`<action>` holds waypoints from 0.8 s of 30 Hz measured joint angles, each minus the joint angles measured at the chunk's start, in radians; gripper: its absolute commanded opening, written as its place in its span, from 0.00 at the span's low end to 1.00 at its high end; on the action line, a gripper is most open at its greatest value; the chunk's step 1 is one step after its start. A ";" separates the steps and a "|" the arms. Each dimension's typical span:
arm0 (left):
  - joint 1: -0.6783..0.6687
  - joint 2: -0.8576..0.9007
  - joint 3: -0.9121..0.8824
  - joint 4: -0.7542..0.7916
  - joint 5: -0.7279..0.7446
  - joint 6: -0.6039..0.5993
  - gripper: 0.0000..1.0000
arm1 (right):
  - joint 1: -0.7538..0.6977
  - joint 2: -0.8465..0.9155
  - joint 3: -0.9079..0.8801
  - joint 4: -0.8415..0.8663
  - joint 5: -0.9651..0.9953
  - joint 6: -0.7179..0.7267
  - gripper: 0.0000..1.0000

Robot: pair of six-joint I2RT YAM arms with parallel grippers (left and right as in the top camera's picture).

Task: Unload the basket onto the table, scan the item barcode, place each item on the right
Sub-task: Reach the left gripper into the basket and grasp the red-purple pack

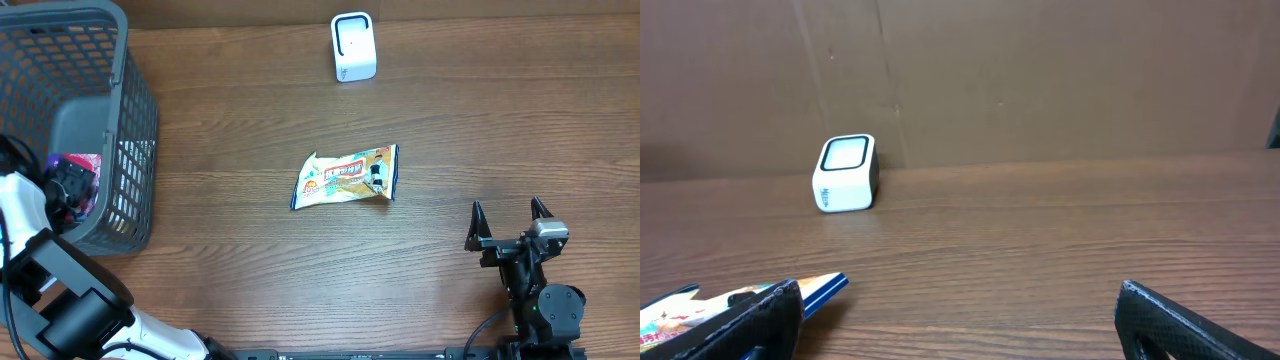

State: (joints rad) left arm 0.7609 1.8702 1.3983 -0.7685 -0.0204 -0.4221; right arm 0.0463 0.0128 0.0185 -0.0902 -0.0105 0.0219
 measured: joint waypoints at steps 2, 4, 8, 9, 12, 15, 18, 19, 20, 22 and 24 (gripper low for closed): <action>0.000 0.000 -0.026 0.030 -0.001 -0.019 1.00 | 0.000 0.000 0.000 0.000 0.000 0.000 1.00; 0.000 0.000 -0.048 0.069 0.000 -0.029 0.94 | 0.000 0.000 0.000 0.001 0.000 0.000 1.00; 0.000 0.000 -0.080 0.128 0.008 -0.047 0.66 | 0.000 0.000 0.000 0.000 0.000 0.000 1.00; -0.002 0.000 -0.084 0.137 0.009 -0.050 0.58 | 0.000 0.000 0.000 0.000 0.000 0.000 1.00; -0.006 0.000 -0.085 0.146 0.008 -0.060 0.31 | 0.000 0.000 0.000 0.000 0.000 0.000 1.00; -0.006 -0.007 -0.085 0.149 0.001 -0.069 0.04 | 0.000 0.000 0.000 0.000 0.000 0.000 1.00; -0.006 -0.019 -0.085 0.156 -0.011 -0.068 0.04 | 0.000 0.000 0.000 0.000 0.000 0.000 1.00; -0.006 -0.019 -0.085 0.156 -0.011 -0.068 0.04 | 0.000 0.000 0.000 0.000 0.000 0.000 1.00; -0.006 -0.019 -0.085 0.156 -0.011 -0.069 0.04 | 0.000 0.000 0.000 0.000 0.000 0.000 1.00; -0.006 -0.019 -0.080 0.148 -0.011 -0.069 0.04 | 0.000 0.000 0.000 0.000 0.000 0.000 1.00; -0.006 -0.019 -0.064 0.121 -0.011 -0.069 0.04 | 0.000 0.000 0.000 0.000 0.000 0.000 1.00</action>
State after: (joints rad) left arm 0.7551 1.8511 1.3338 -0.6479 -0.0311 -0.4911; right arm 0.0463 0.0128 0.0185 -0.0906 -0.0105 0.0219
